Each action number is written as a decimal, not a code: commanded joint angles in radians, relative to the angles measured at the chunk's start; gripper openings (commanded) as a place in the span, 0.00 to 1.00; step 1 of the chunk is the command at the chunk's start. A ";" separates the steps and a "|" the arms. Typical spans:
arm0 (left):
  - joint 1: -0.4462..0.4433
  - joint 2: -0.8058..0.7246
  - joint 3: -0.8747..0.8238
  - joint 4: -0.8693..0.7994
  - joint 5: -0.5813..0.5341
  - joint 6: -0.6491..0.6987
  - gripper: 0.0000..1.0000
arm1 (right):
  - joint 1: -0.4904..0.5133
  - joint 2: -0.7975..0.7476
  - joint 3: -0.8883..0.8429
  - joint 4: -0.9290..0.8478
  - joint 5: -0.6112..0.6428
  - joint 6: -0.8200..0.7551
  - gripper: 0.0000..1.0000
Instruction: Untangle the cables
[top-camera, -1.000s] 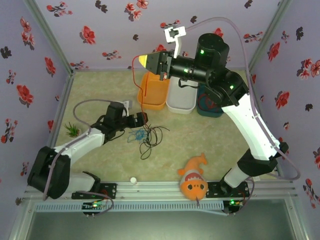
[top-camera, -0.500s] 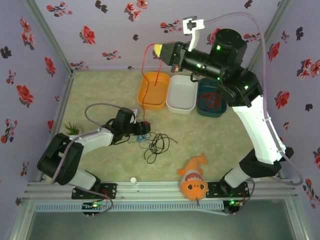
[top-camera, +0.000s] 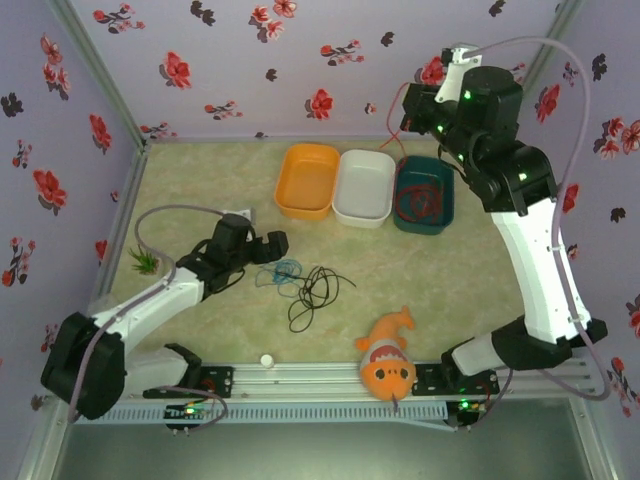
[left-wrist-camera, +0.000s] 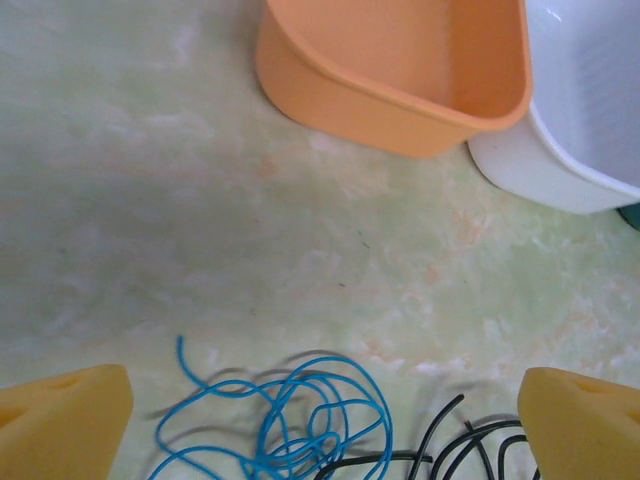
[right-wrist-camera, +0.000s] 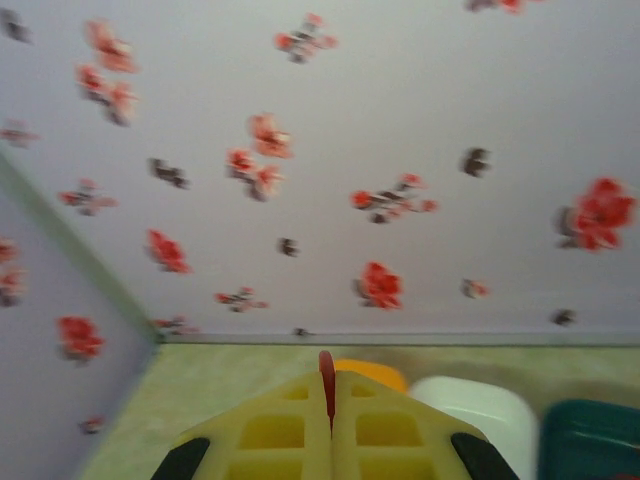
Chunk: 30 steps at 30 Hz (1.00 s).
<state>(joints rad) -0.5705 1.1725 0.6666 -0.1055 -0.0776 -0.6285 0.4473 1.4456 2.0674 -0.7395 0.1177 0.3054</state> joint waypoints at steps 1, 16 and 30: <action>0.010 -0.059 0.024 -0.094 -0.089 0.011 1.00 | -0.060 0.002 -0.061 0.031 0.099 -0.055 0.00; 0.021 -0.105 0.006 -0.124 -0.113 0.033 1.00 | -0.200 0.054 -0.251 0.210 0.118 -0.088 0.00; 0.021 -0.103 -0.035 -0.100 -0.108 0.011 1.00 | -0.211 0.051 -0.501 0.380 0.243 -0.118 0.00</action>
<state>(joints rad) -0.5560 1.0859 0.6552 -0.2100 -0.1585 -0.6144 0.2443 1.5055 1.6146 -0.4496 0.2996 0.2230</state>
